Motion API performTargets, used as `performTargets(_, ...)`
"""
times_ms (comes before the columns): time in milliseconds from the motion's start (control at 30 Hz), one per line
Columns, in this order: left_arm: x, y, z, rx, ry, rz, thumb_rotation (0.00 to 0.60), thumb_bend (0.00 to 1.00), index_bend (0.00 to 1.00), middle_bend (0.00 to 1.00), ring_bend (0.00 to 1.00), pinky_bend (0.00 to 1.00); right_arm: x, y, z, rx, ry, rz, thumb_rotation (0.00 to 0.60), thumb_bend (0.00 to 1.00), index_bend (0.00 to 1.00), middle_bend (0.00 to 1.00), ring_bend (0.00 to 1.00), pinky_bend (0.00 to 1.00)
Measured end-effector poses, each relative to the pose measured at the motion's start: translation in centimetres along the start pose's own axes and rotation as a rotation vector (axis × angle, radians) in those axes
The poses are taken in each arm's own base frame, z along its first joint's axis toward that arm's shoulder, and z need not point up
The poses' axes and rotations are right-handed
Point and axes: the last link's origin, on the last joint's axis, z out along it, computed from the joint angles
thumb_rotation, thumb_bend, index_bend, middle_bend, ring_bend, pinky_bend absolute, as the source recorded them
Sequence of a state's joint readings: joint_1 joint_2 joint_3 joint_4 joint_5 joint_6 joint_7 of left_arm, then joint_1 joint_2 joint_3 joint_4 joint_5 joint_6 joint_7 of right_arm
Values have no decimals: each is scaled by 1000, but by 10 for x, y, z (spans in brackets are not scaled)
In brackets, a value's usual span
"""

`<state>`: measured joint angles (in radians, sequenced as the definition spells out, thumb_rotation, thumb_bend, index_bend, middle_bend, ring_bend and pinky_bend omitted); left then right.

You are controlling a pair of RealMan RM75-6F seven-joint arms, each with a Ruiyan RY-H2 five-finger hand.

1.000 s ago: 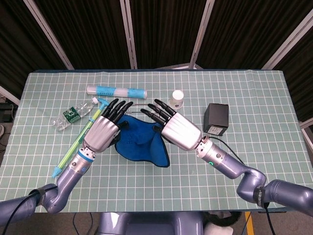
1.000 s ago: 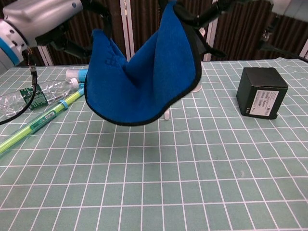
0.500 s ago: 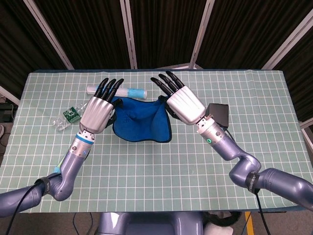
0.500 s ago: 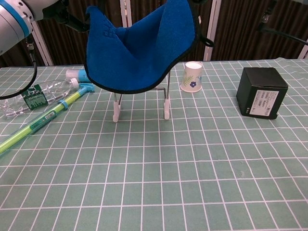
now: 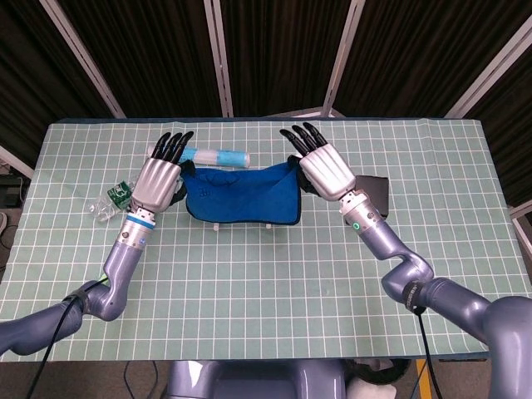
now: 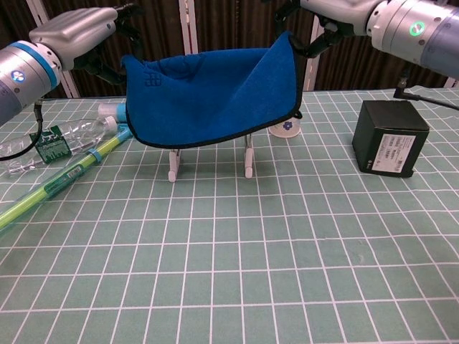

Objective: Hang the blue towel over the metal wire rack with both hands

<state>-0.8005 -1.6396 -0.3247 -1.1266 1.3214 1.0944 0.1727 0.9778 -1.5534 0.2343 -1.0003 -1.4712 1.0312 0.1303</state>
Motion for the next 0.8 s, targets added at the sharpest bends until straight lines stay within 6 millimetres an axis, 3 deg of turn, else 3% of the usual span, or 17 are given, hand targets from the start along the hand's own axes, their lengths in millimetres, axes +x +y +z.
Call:
performTargets(267,-16,-2,3,-8,-32,-19,600,574,752,0,0,0,-26,1,4,-20,-30,36,600,535,652,52,0,0)
performTargets(800,-37,5,1,-32,-84,-17,600,573,736,0,0,0,-43,6,3,-31,-70,50,600,501,663,52,0,0)
